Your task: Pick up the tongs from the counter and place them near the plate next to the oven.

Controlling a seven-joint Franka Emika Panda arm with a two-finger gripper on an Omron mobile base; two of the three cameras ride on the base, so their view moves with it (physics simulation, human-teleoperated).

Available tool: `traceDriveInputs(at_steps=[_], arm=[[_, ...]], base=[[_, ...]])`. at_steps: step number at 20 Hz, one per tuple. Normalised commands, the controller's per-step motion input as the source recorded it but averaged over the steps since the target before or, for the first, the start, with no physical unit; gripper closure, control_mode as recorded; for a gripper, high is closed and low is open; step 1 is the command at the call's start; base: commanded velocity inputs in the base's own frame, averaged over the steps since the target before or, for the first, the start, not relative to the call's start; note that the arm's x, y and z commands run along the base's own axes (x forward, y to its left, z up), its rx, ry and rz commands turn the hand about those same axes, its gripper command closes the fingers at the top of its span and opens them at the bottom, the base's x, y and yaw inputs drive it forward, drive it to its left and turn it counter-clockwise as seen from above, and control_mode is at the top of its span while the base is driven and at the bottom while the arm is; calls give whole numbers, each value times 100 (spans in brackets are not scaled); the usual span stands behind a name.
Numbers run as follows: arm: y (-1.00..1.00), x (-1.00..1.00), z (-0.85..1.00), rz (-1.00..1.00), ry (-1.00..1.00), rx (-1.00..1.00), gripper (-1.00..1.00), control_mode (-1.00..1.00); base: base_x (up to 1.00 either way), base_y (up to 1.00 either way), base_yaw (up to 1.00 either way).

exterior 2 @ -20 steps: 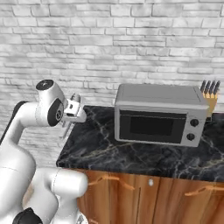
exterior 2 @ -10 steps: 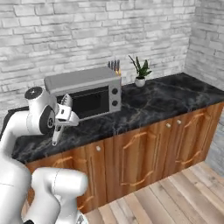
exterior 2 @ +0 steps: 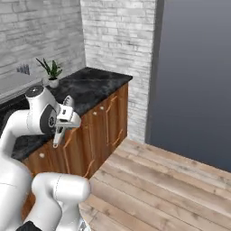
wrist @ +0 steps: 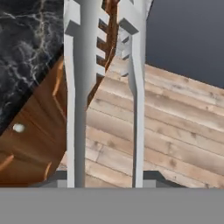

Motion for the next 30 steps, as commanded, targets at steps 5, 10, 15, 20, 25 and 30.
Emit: traceDriveInputs(at_steps=[5, 10, 15, 20, 25, 30], arm=[[0, 0, 0, 0, 0, 0, 100, 100], [0, 0, 0, 0, 0, 0, 100, 100], [0, 0, 0, 0, 0, 0, 100, 100], [0, 0, 0, 0, 0, 0, 100, 100], [0, 0, 0, 0, 0, 0, 100, 100], [0, 0, 0, 0, 0, 0, 100, 100]], base=[[-10, 0, -95], [-5, 0, -97], [-1, 0, -97], [3, -10, -95], [25, -13, -85], [92, 37, -56]])
